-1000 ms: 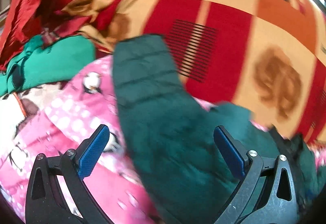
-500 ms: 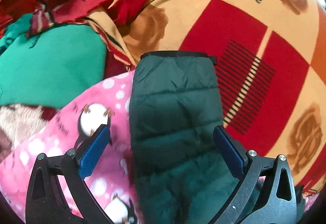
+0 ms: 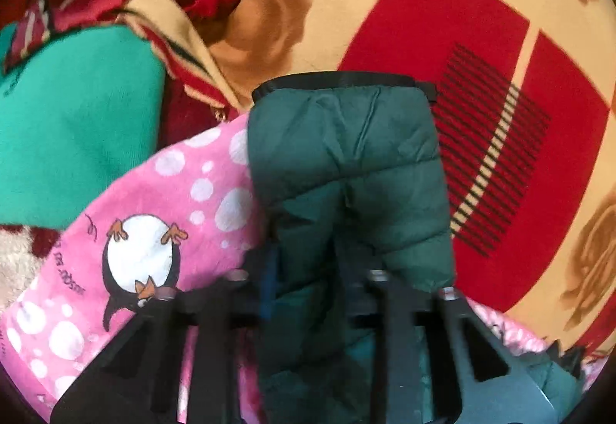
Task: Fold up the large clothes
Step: 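Close the left gripper on the sleeve cuff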
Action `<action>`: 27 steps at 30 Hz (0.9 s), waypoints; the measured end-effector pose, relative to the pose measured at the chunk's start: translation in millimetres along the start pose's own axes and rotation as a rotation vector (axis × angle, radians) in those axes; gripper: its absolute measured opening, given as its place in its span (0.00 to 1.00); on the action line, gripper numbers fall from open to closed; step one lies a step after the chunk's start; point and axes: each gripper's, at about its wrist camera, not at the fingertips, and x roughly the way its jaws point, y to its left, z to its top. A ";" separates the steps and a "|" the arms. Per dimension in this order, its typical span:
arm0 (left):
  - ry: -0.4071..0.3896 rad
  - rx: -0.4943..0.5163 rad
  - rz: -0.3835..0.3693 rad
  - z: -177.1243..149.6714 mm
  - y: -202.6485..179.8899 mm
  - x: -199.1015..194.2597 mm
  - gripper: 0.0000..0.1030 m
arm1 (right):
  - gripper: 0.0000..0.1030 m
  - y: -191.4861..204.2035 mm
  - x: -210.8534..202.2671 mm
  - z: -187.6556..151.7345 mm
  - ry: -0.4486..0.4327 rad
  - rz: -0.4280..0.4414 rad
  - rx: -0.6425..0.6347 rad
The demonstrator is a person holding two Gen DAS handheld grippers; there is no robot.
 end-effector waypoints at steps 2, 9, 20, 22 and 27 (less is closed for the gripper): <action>-0.002 -0.012 -0.040 -1.2 7.7 -5.2 0.12 | 1.00 0.0 0.1 -0.4 -0.001 0.001 0.000; -0.036 0.015 -0.108 -10.3 26.4 -43.9 0.08 | 1.00 0.8 3.0 -1.3 -0.003 0.003 0.004; -0.111 0.025 -0.152 -14.6 43.7 -118.6 0.07 | 1.00 6.3 -18.5 -7.0 -0.051 -0.021 -0.007; -0.123 0.027 -0.143 -16.0 49.0 -130.6 0.07 | 1.00 7.1 -24.1 -9.7 -0.055 -0.016 -0.006; -0.162 0.017 -0.123 -15.3 69.0 -166.4 0.07 | 1.00 6.4 -37.3 -14.6 -0.064 -0.002 -0.002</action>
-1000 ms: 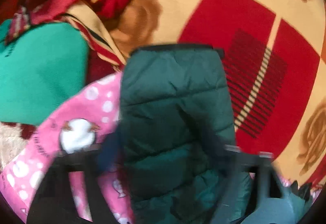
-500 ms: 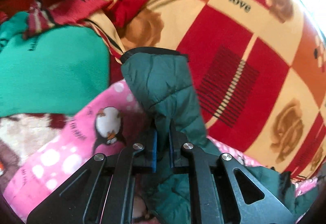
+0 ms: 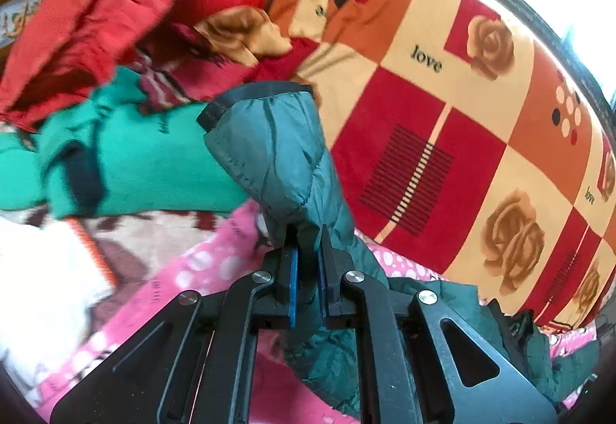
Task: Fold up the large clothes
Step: 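Lift the sleeve with the left gripper and fold it across the jacket body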
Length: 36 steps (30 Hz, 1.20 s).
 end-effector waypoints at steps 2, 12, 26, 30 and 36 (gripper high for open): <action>-0.017 0.001 0.005 2.8 4.6 -15.6 0.07 | 1.00 -0.5 -5.1 -1.9 -0.005 0.004 0.002; -0.035 0.030 -0.066 -8.7 -5.6 -70.5 0.07 | 1.00 4.1 -19.7 -16.0 0.006 0.017 -0.002; 0.022 0.138 -0.187 -58.1 -67.9 -103.5 0.07 | 1.00 -11.7 -37.7 -32.6 0.002 0.027 0.036; 0.054 0.177 -0.187 -72.9 -83.1 -102.3 0.07 | 1.00 -16.9 -40.4 -37.3 0.002 0.029 0.048; 0.103 0.232 -0.171 -99.1 -109.4 -94.9 0.07 | 1.00 -23.1 -41.2 -44.2 0.009 0.026 0.049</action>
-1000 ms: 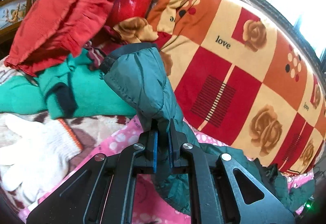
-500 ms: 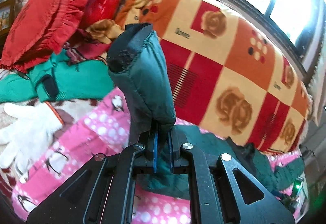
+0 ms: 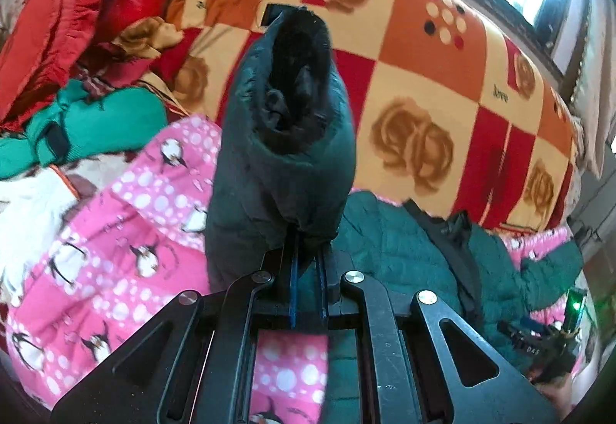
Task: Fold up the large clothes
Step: 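Lift the sleeve with the left gripper and fold it across the jacket body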
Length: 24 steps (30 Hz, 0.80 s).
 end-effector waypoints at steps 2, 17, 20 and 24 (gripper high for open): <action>0.026 0.003 -0.015 -6.4 -10.7 6.7 0.07 | 1.00 -2.3 -0.4 -1.6 0.000 -0.006 -0.003; 0.140 0.053 -0.038 -50.9 -79.7 51.6 0.07 | 1.00 -31.4 1.9 -13.2 0.025 0.003 0.069; 0.151 0.080 -0.035 -58.0 -91.0 55.0 0.07 | 1.00 -35.5 4.0 -14.6 0.030 0.008 0.082; 0.168 0.100 -0.041 -64.0 -101.2 58.4 0.07 | 1.00 -34.1 4.1 -15.8 0.033 0.008 0.073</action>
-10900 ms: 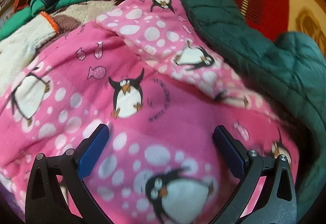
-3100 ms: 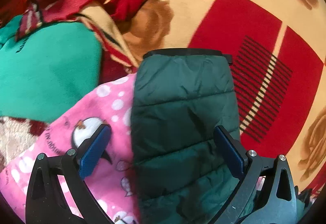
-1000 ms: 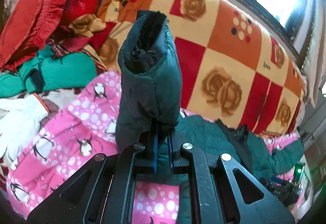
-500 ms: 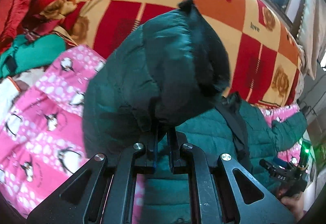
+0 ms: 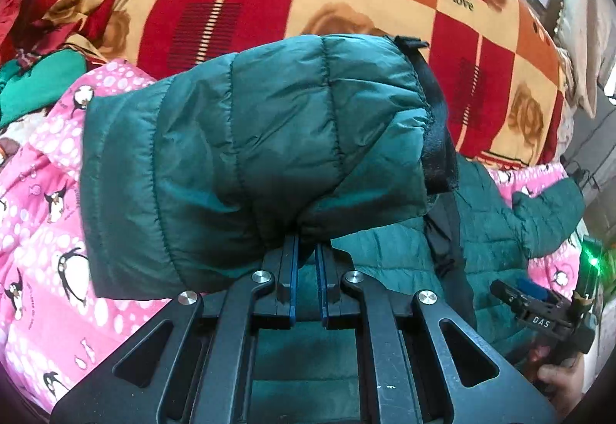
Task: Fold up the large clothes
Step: 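Lift the sleeve with the left gripper and fold it across the jacket body, then open the left gripper to release the folded sleeve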
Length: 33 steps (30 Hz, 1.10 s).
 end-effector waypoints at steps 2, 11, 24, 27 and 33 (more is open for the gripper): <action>0.013 0.009 -0.005 -2.0 -6.2 3.5 0.07 | 1.00 0.8 -0.7 0.3 -0.002 -0.003 -0.008; 0.067 0.074 -0.034 -11.4 -41.9 21.7 0.07 | 1.00 -6.7 -6.3 2.1 -0.013 -0.003 0.011; 0.166 0.135 -0.042 -28.8 -76.5 61.9 0.07 | 1.00 -22.6 0.9 -2.8 0.002 0.000 0.045; 0.171 0.141 -0.036 -31.2 -78.8 66.7 0.07 | 1.00 -20.9 3.7 -4.6 0.007 -0.009 0.031; 0.175 0.150 -0.027 -32.2 -79.9 68.6 0.07 | 1.00 -20.5 11.8 -5.9 0.032 -0.018 0.025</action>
